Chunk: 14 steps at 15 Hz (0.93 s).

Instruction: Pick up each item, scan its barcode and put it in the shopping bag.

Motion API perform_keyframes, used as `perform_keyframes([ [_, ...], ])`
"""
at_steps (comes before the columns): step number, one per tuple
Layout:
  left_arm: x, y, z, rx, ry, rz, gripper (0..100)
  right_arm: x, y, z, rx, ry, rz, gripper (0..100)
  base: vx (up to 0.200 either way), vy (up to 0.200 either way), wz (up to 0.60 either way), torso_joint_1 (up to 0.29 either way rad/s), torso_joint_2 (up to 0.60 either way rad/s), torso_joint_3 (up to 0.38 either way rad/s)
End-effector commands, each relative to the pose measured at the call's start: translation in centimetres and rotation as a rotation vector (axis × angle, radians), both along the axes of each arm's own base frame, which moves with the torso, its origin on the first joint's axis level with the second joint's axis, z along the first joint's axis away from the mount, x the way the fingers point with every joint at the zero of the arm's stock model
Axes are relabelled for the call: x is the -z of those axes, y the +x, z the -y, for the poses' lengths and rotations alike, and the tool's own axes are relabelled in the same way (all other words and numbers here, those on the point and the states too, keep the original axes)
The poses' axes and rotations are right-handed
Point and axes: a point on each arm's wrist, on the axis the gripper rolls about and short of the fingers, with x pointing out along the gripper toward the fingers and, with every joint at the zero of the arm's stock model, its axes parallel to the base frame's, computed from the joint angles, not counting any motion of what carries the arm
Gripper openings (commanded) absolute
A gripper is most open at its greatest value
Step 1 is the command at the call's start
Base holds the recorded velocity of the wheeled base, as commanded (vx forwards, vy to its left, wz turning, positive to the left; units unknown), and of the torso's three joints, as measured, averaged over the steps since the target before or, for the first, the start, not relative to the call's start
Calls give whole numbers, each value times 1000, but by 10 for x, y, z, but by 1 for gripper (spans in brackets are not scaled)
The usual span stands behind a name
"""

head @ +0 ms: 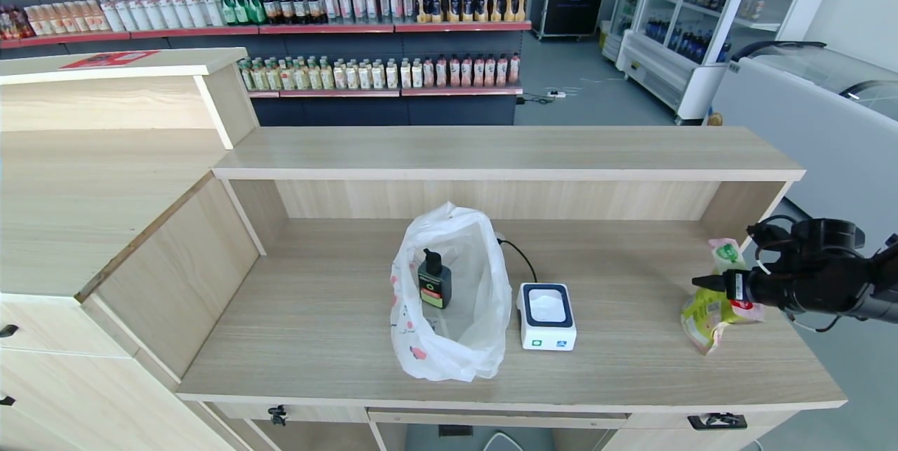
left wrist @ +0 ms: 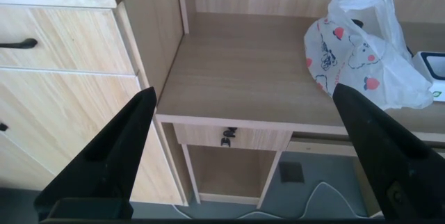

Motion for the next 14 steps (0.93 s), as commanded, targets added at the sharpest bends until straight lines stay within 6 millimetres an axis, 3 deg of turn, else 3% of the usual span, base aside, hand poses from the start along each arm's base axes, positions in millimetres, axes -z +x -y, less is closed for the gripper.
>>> perform_keyframes([
  [1,0,0,0,-1,0,0,100,9,0,-4,-9,9,-22,100,0,0,0,0,0,0],
  [5,0,0,0,-1,0,0,100,25,6,-2,-10,13,-32,100,0,0,0,0,0,0],
  [6,0,0,0,-1,0,0,100,28,7,-2,-13,6,-16,0,0,0,0,0,0,0],
  [11,0,0,0,-1,0,0,100,20,7,2,-61,-84,15,0,0,0,0,0,0,0],
  [13,0,0,0,-1,0,0,100,2,4,1,-66,-111,84,0,0,0,0,0,0,0],
  [14,0,0,0,-1,0,0,100,-19,-3,-2,-103,-102,148,0,0,0,0,0,0,0],
])
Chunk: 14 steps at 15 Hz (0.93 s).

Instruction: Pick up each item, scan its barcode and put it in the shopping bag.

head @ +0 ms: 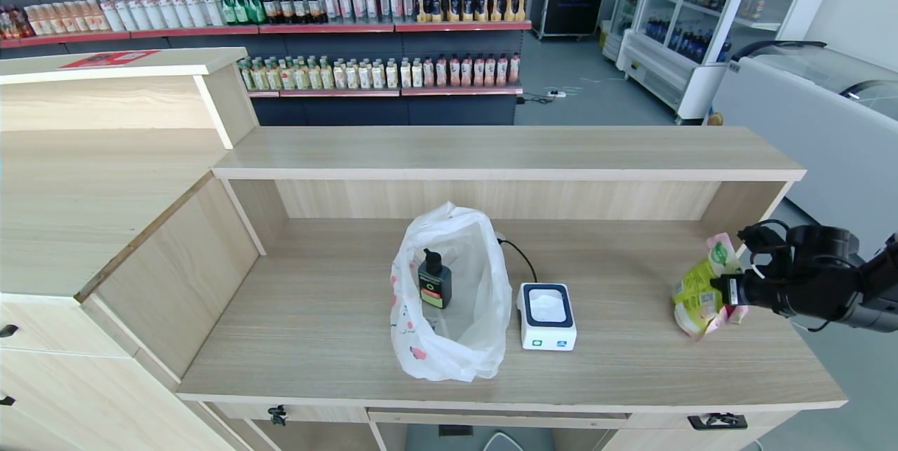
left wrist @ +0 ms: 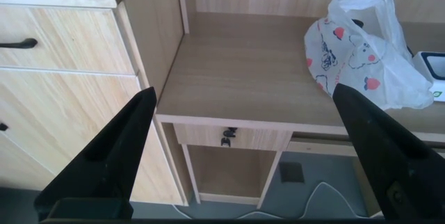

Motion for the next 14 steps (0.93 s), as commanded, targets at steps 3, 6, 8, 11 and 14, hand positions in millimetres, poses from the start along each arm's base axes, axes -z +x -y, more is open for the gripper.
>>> perform_keyframes([
  [3,0,0,0,-1,0,0,100,-109,-41,-11,-252,55,280,0,0,0,0,0,0,0],
  [6,0,0,0,-1,0,0,100,-185,-91,-27,-604,120,483,0,0,0,0,0,0,0],
  [8,0,0,0,-1,0,0,100,-205,-127,-33,-746,271,468,0,0,0,0,0,0,0],
  [11,0,0,0,-1,0,0,100,-225,-160,-39,-969,366,476,0,0,0,0,0,0,0],
  [14,0,0,0,-1,0,0,100,-256,-183,-88,-1123,381,472,0,0,0,0,0,0,0],
])
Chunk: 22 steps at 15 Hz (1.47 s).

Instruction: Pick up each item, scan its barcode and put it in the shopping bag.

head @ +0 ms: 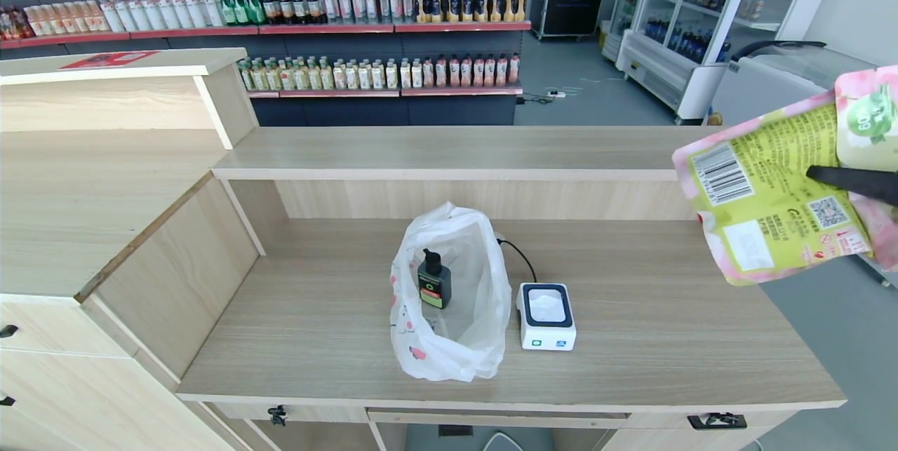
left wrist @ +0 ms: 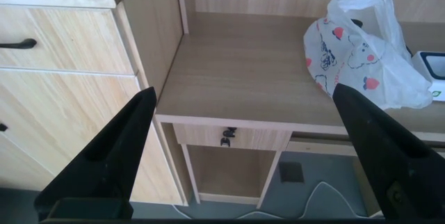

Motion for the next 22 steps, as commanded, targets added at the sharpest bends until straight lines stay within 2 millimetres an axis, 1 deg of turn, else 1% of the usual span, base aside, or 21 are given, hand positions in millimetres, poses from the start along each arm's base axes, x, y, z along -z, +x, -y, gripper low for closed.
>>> perform_keyframes([
  [1,0,0,0,-1,0,0,100,-39,-40,-50,-186,-15,52,0,0,0,0,0,0,0],
  [2,0,0,0,1,0,0,100,-51,-56,-67,-244,4,7,0,0,0,0,0,0,0],
  [3,0,0,0,-1,0,0,100,-53,-62,-71,-259,11,-12,0,0,0,0,0,0,0],
  [4,0,0,0,-1,0,0,100,-59,-84,-91,-338,44,-107,0,0,0,0,0,0,0],
  [7,0,0,0,-1,0,0,100,-51,-90,-112,-397,64,-137,0,0,0,0,0,0,0],
  [9,0,0,0,-1,0,0,100,-45,-93,-114,-401,67,-154,0,0,0,0,0,0,0],
  [10,0,0,0,-1,0,0,100,-45,-96,-113,-395,67,-148,0,0,0,0,0,0,0],
  [11,0,0,0,-1,0,0,100,-46,-102,-112,-372,71,-135,0,0,0,0,0,0,0],
  [14,0,0,0,-1,0,0,100,-48,-126,-110,-309,80,-72,0,0,0,0,0,0,0],
  [18,0,0,0,-1,0,0,100,-46,-146,-108,-256,70,36,0,0,0,0,0,0,0],
  [19,0,0,0,-1,0,0,100,-46,-146,-108,-256,70,36,0,0,0,0,0,0,0],
  [20,0,0,0,-1,0,0,100,-35,-148,-107,-244,48,75,0,0,0,0,0,0,0],
  [21,0,0,0,-1,0,0,100,-30,-145,-107,-237,36,88,0,0,0,0,0,0,0],
  [22,0,0,0,-1,0,0,100,-29,-144,-106,-229,30,101,0,0,0,0,0,0,0],
])
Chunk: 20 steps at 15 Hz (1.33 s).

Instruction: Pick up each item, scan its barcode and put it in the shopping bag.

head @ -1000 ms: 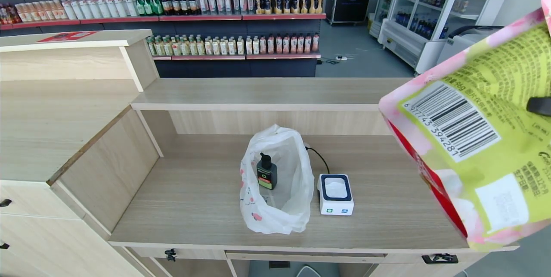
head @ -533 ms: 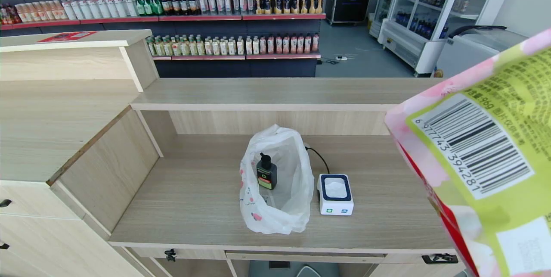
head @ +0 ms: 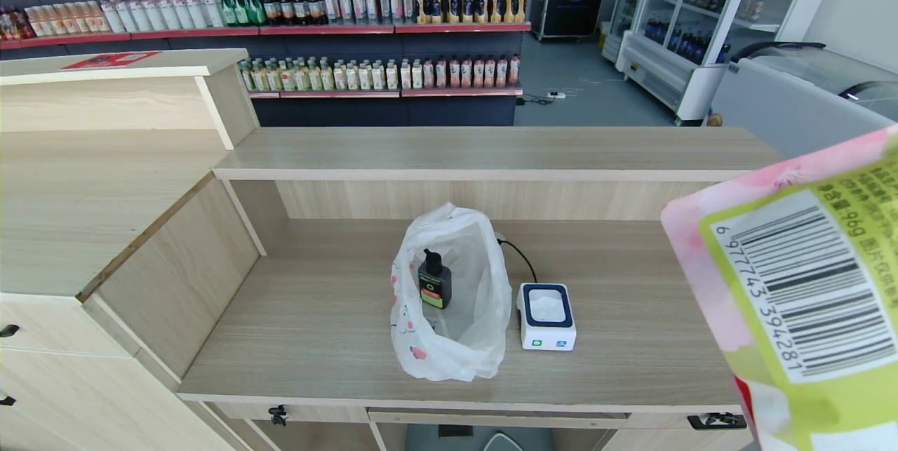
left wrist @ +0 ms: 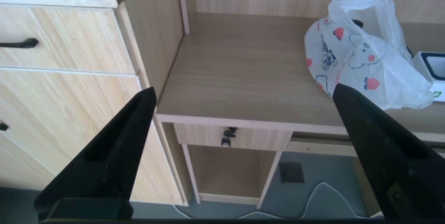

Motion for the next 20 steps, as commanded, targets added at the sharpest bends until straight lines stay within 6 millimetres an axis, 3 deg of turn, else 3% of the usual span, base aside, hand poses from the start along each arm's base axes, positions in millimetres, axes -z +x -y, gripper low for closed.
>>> perform_keyframes([
  [1,0,0,0,-1,0,0,100,3,-2,0,4,-1,-1,0,0,0,0,0,0,0],
  [13,0,0,0,-1,0,0,100,-6,-1,-1,19,6,31,0,0,0,0,0,0,0],
  [15,0,0,0,-1,0,0,100,6,16,3,178,7,24,0,0,0,0,0,0,0],
  [16,0,0,0,-1,0,0,100,22,33,10,302,-38,51,0,0,0,0,0,0,0],
  [18,0,0,0,-1,0,0,100,48,59,26,528,-149,84,0,0,0,0,0,0,0],
  [19,0,0,0,-1,0,0,100,64,76,41,724,-285,141,0,0,0,0,0,0,0],
  [20,0,0,0,-1,0,0,100,67,81,49,819,-338,166,0,0,0,0,0,0,0],
])
